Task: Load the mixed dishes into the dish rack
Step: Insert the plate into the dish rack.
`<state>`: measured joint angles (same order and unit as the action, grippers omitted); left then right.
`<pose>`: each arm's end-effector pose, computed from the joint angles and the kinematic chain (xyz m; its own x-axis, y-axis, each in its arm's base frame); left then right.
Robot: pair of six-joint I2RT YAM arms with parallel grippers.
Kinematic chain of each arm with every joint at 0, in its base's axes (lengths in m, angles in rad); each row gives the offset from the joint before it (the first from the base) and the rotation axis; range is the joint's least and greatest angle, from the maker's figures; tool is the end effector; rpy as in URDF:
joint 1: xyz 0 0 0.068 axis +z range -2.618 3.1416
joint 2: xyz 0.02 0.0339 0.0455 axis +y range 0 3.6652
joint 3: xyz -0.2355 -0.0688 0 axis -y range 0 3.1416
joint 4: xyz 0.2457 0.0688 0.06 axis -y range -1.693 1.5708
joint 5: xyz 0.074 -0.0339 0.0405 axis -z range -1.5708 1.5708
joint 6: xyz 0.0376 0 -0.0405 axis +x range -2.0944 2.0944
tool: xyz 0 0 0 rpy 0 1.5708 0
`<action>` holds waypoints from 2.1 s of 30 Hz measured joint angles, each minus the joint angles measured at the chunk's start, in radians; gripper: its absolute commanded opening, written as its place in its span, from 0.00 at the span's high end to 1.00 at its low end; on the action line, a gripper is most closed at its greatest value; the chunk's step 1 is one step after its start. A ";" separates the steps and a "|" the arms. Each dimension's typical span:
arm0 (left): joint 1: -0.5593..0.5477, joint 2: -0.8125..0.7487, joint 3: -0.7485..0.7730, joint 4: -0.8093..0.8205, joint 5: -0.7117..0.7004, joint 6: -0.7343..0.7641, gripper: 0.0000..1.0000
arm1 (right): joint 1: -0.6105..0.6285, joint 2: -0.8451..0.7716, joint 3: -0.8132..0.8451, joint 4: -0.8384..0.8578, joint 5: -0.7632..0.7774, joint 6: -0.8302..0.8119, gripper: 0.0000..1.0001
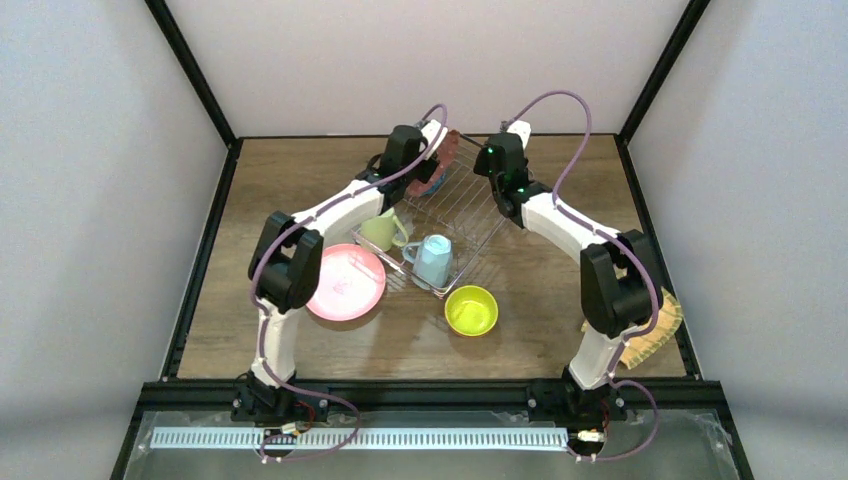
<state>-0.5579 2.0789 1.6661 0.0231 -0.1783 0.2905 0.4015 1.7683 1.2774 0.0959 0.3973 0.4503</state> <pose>0.4162 -0.2518 0.2335 -0.1994 0.4567 -0.8670 0.4582 0.8255 0.3295 0.3844 0.1474 0.2397 -0.3327 0.2948 -0.8958 0.1257 0.9553 0.2677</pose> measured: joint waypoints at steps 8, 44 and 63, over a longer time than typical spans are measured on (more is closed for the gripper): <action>-0.009 0.002 0.000 0.000 0.000 -0.010 0.97 | 0.000 0.000 0.000 0.006 0.000 0.000 0.01; -0.039 0.124 0.094 -0.002 -0.094 -0.103 0.36 | 0.000 0.021 0.000 0.013 0.003 -0.005 0.01; -0.032 0.115 0.113 0.005 -0.347 -0.224 0.14 | 0.000 0.021 0.000 0.012 0.003 -0.012 0.01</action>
<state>-0.5900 2.1937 1.7790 0.0284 -0.5255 0.0662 0.4015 1.7897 1.2770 0.1078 0.4000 0.4381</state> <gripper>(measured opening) 0.850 0.993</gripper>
